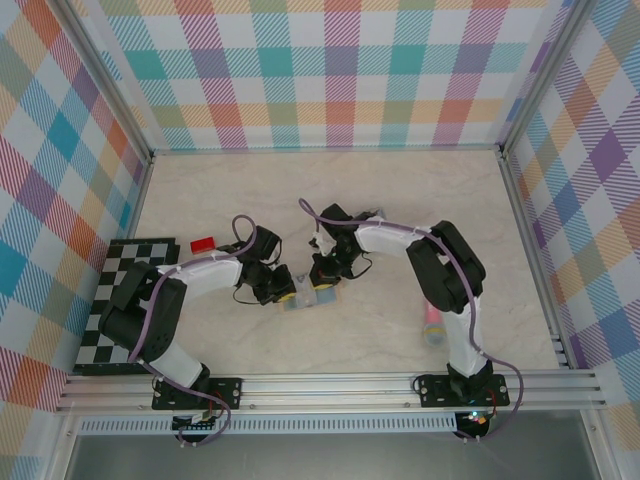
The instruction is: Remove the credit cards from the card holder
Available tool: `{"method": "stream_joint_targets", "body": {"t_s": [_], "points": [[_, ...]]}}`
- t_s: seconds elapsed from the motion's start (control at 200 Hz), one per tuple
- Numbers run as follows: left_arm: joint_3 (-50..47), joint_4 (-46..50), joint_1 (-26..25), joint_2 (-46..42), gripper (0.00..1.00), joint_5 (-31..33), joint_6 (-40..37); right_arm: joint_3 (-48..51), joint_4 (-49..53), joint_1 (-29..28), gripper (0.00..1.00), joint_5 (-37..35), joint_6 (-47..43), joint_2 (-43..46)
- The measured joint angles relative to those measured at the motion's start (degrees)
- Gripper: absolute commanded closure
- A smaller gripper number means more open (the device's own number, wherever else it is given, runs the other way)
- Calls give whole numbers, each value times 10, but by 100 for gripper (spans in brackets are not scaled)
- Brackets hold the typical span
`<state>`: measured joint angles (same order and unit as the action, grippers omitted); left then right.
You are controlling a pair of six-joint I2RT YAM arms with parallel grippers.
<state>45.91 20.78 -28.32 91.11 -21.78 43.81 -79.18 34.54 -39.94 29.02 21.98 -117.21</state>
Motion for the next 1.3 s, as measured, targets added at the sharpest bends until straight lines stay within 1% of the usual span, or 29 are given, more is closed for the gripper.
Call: {"method": "stream_joint_targets", "body": {"t_s": [0.17, 0.29, 0.435, 0.505, 0.655, 0.745, 0.795, 0.93, 1.035, 1.11, 1.195, 1.3], "points": [[1, 0, 0, -3, 76, -1, 5, 7, 16, 14, 100, -9, -3, 41], [1, 2, 0, -10, 68, -1, 9, 7, 32, 23, 100, -19, -7, 74], [2, 19, 5, -32, 48, -1, 23, 7, 48, 33, 100, -24, -15, 123], [4, 23, 8, -54, 40, -3, 31, 7, 52, 38, 100, -21, -18, 148], [9, 10, 23, -116, 27, -30, 47, 8, 45, 54, 100, 12, -19, 188], [7, -26, 40, -146, 22, -61, 68, 15, 29, 67, 100, 45, -15, 200], [6, -52, 49, -155, 20, -80, 78, 20, 21, 74, 100, 63, -12, 203], [-14, -150, 60, -163, 20, -134, 121, 35, -7, 89, 100, 115, 1, 204], [-34, -221, 60, -162, 24, -172, 154, 46, -33, 97, 100, 155, 17, 206], [-43, -269, 60, -158, 32, -195, 172, 55, -55, 104, 100, 185, 30, 210], [-45, -313, 60, -154, 48, -214, 195, 62, -78, 109, 100, 216, 44, 212], [-45, -348, 60, -154, 60, -229, 203, 64, -100, 113, 100, 243, 61, 213]]}}
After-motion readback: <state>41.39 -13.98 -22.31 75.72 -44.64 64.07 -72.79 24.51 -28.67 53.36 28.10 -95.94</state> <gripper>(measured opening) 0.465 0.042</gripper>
